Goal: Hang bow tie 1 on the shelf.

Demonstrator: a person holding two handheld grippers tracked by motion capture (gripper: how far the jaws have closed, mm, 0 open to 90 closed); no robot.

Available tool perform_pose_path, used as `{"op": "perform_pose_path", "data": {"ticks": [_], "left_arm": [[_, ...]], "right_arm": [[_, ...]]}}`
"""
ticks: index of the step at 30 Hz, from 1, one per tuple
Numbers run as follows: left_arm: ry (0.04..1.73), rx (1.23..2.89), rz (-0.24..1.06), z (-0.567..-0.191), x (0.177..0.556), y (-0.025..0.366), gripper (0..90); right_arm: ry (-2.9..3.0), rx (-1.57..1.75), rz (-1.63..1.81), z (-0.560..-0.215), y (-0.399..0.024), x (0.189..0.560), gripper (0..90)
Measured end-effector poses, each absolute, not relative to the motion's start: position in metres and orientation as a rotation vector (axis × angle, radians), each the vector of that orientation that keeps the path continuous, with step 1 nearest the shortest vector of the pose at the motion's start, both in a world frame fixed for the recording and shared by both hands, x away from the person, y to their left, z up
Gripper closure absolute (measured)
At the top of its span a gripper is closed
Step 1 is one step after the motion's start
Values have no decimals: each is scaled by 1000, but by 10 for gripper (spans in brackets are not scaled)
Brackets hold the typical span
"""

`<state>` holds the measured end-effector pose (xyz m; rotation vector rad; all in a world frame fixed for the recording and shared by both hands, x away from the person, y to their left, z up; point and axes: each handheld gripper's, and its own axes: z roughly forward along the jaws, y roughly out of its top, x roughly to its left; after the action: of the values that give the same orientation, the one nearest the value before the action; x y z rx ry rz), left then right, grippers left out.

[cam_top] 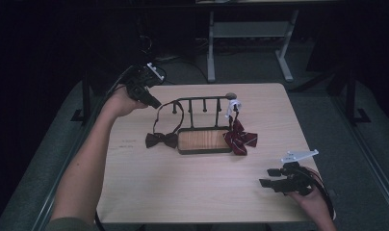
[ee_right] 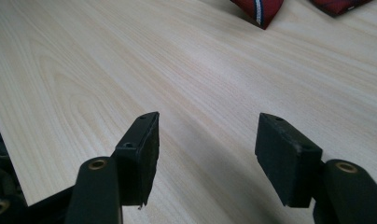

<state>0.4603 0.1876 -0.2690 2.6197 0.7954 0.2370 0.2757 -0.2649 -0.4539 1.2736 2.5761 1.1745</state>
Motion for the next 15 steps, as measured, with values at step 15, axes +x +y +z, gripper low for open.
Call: {"op": "perform_pose_path", "data": {"ticks": [15], "left_arm": [[791,2631,249,-271,451,193,677]], "right_arm": [[2573,1284,1163,-455,-265,276,395]]}}
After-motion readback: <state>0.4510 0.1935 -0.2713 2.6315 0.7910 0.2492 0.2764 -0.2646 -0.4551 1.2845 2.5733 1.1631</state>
